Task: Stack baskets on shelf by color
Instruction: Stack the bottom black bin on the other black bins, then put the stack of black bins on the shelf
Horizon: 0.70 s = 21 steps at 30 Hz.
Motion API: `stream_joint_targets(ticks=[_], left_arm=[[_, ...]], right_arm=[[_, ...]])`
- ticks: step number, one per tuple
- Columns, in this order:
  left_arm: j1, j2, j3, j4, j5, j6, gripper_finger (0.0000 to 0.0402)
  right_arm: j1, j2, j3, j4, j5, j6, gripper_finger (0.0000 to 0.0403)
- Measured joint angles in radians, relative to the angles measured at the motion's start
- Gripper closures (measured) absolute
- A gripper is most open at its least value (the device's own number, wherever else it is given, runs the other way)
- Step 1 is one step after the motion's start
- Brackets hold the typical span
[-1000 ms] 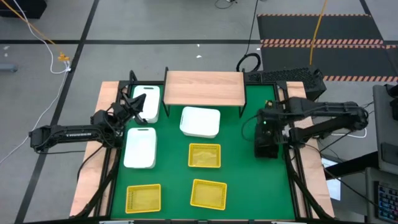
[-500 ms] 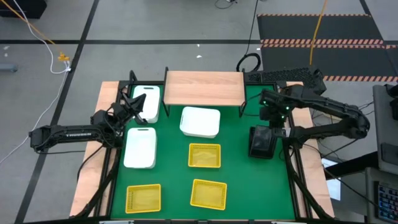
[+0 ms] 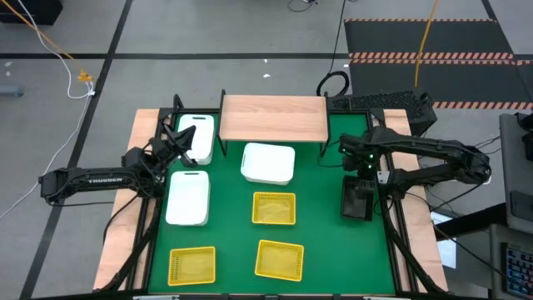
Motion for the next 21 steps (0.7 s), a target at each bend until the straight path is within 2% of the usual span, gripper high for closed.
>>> stream_joint_targets(ticks=[6, 10, 18, 21], left_arm=[[0.000, 0.000, 0.000, -0.003, 0.000, 0.000, 0.0396], [0.000, 0.000, 0.000, -0.007, 0.000, 0.000, 0.0396], [0.000, 0.000, 0.000, -0.017, 0.006, 0.000, 0.0396], [0.000, 0.000, 0.000, -0.038, 0.027, -0.009, 0.0396]], right_arm=[[0.000, -0.014, 0.043, 0.050, 0.003, 0.086, 0.0304], [0.000, -0.015, 0.084, 0.036, 0.080, 0.181, 0.0272], [0.039, -0.035, 0.258, -0.029, 0.072, 0.286, 0.0284], [0.108, -0.052, 0.294, -0.036, 0.037, 0.440, 0.0296]])
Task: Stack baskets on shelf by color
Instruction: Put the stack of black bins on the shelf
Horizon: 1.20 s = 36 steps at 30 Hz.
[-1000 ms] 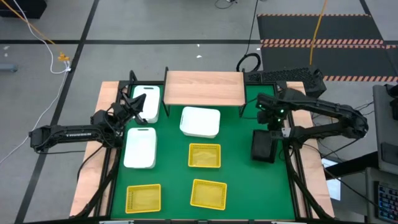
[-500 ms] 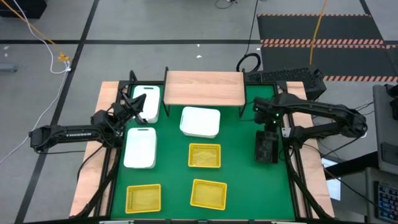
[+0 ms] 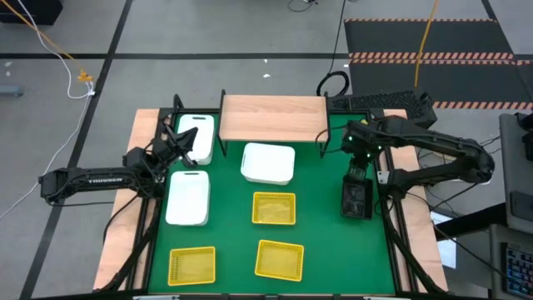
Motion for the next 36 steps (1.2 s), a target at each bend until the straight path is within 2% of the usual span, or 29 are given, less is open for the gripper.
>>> stream_joint_targets(ticks=[3, 10, 14, 16, 19, 22, 25, 28, 30, 36], left_arm=[[0.000, 0.000, 0.000, -0.040, 0.013, -0.021, 0.0396], [0.000, 0.000, 0.000, -0.123, 0.030, -0.045, 0.0396], [-0.001, 0.000, 0.000, -0.126, 0.030, -0.049, 0.0396], [-0.001, 0.000, 0.000, -0.123, 0.037, -0.049, 0.0396], [-0.001, 0.000, 0.000, -0.117, 0.051, -0.033, 0.0396], [-0.001, 0.000, 0.000, -0.123, 0.052, -0.010, 0.0396], [-0.001, 0.000, 0.000, -0.123, 0.100, 0.015, 0.0394], [-0.001, 0.000, 0.000, -0.109, 0.196, 0.049, 0.0382], [-0.001, 0.000, 0.000, -0.103, 0.211, 0.063, 0.0370], [-0.001, 0.001, 0.000, -0.131, 0.210, 0.070, 0.0320]], right_arm=[[0.118, -0.010, -0.029, -0.029, -0.009, 0.225, 0.0312], [0.499, -0.021, -0.105, -0.035, -0.086, 0.556, 0.0348], [0.688, -0.018, -0.105, 0.003, -0.057, 0.645, 0.0381], [0.770, -0.017, -0.106, 0.082, -0.054, 0.672, 0.0397], [0.850, -0.009, -0.105, 0.197, -0.032, 0.797, 0.0396], [0.871, 0.018, -0.106, 0.153, 0.000, 0.898, 0.0399], [0.895, 0.040, -0.107, 0.140, 0.028, 0.865, 0.0401], [0.898, 0.049, -0.107, 0.174, 0.042, 0.821, 0.0387], [0.897, 0.050, -0.107, 0.202, 0.041, 0.795, 0.0364], [0.896, 0.058, -0.126, 0.203, 0.047, 0.776, 0.0253]])
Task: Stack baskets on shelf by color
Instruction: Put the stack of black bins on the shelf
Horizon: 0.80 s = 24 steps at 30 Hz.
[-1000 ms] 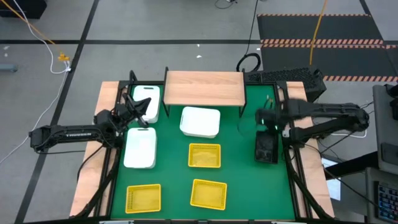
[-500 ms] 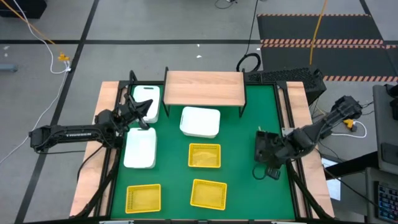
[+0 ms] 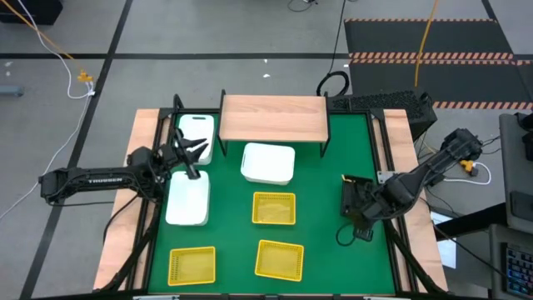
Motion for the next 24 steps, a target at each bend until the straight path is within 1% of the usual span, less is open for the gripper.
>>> stream_joint_targets(ticks=[3, 5, 7, 9, 13, 19, 22, 24], left_arm=[[0.000, 0.005, 0.000, -0.003, 0.000, -0.002, 0.0299], [0.000, 0.005, 0.000, -0.003, 0.000, -0.002, 0.0290], [0.000, 0.005, 0.000, -0.001, 0.000, -0.003, 0.0286], [0.000, 0.005, 0.000, 0.016, -0.005, -0.005, 0.0284], [0.000, 0.005, 0.000, 0.035, -0.009, -0.010, 0.0284], [0.000, 0.005, 0.000, 0.041, -0.010, -0.012, 0.0284], [0.000, 0.005, 0.000, 0.041, -0.010, -0.022, 0.0284], [0.000, 0.005, 0.000, 0.040, -0.010, -0.024, 0.0284]], right_arm=[[0.000, 0.001, -0.068, 0.041, -0.005, 0.015, 0.0197], [0.000, 0.001, -0.128, 0.100, -0.016, 0.024, 0.0173], [0.000, 0.001, -0.187, 0.189, -0.056, 0.016, 0.0161], [0.000, 0.001, -0.233, 0.239, -0.089, 0.003, 0.0159], [0.000, 0.001, -0.284, 0.242, -0.080, -0.002, 0.0174], [0.000, 0.001, -0.290, 0.197, -0.031, -0.030, 0.0212], [0.000, 0.001, -0.290, 0.200, -0.020, -0.065, 0.0241], [0.000, 0.001, -0.290, 0.204, -0.016, -0.089, 0.0273]])
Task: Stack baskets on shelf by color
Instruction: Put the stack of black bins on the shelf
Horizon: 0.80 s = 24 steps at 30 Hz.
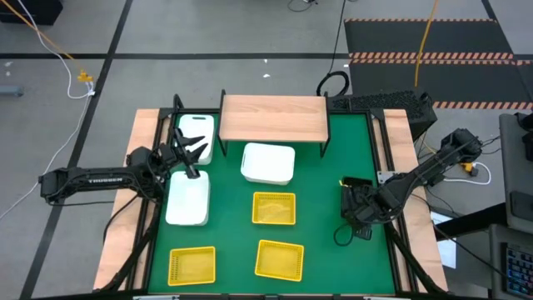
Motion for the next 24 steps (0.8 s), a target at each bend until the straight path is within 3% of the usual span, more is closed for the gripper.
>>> stream_joint_targets(ticks=[5, 12, 18, 24], left_arm=[[0.000, 0.000, 0.000, -0.006, 0.000, 0.000, 0.0284], [0.000, 0.000, 0.000, -0.007, 0.000, -0.004, 0.0284], [0.000, 0.000, 0.000, -0.005, 0.000, -0.004, 0.0284], [0.000, 0.000, 0.000, -0.004, 0.000, -0.009, 0.0284]], right_arm=[[0.000, 0.000, 0.000, 0.005, -0.008, -0.056, 0.0384], [0.000, -0.001, 0.020, -0.024, -0.030, -0.080, 0.0391], [0.000, -0.004, 0.168, -0.183, -0.034, -0.116, 0.0391], [-0.001, -0.004, 0.371, -0.400, 0.105, -0.148, 0.0391]])
